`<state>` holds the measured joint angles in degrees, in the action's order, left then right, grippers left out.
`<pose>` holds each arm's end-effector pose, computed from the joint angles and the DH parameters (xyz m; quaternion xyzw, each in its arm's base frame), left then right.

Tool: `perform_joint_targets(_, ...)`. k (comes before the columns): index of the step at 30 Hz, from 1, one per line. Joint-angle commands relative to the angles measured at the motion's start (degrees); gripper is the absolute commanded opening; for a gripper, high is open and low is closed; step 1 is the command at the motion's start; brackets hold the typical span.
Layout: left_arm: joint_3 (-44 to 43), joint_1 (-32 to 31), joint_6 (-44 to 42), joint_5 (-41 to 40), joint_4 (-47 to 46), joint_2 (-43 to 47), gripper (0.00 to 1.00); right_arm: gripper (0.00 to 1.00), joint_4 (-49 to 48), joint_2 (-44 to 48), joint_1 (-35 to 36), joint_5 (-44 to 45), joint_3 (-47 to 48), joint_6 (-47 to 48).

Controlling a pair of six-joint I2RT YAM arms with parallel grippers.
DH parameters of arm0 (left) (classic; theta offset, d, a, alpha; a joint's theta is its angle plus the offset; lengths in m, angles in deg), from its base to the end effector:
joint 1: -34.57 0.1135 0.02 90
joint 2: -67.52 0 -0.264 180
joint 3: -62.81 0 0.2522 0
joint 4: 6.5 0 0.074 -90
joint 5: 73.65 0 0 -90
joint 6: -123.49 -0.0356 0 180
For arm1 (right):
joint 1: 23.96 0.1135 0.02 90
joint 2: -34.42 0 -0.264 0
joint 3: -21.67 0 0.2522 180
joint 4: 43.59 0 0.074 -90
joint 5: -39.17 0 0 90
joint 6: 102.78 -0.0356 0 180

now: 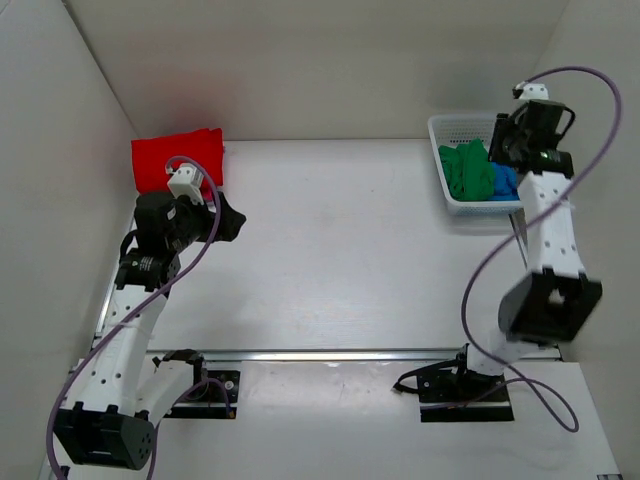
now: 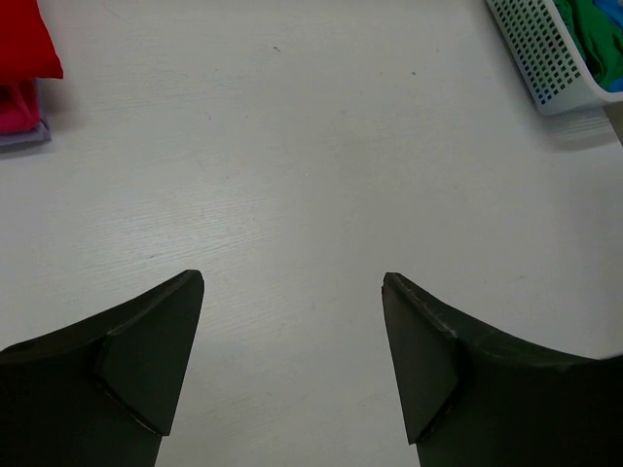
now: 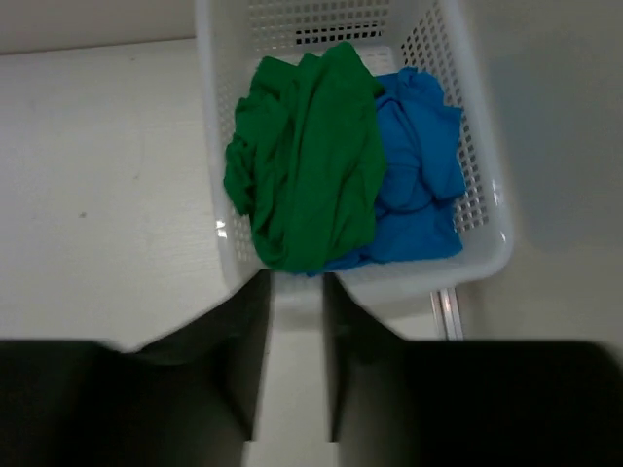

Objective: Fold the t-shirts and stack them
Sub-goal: Grab crumpled tshirt from bin with the right arm, then move the tshirt to the center of the board

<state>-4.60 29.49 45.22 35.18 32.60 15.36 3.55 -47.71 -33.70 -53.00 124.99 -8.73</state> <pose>0.1981 -0.0291 0.3448 0.0412 0.8305 -0.2143 0.5126 0.3132 -0.0524 0.4182 0.0320 0.8471 -0.0477 0.5283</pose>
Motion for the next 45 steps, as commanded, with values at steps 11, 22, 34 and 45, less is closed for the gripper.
perform_joint_targets(11,-0.75,0.69,-1.00,-3.97,0.40,-3.47,0.85,0.71,6.94,-48.37,-0.54,0.50,39.79,-1.94)
perform_joint_targets(22,-0.76,1.21,-0.83,-2.93,1.11,-4.35,0.84,0.00,10.47,-47.88,-0.89,4.38,43.69,-1.06)
perform_joint_targets(34,-1.81,1.04,1.72,-0.73,1.64,-0.92,0.83,0.00,12.41,-28.99,0.94,0.68,37.54,-0.55)
perform_joint_targets(45,-0.14,0.51,4.00,1.73,0.85,1.27,0.85,0.00,3.63,-3.33,20.83,1.18,43.69,0.02)
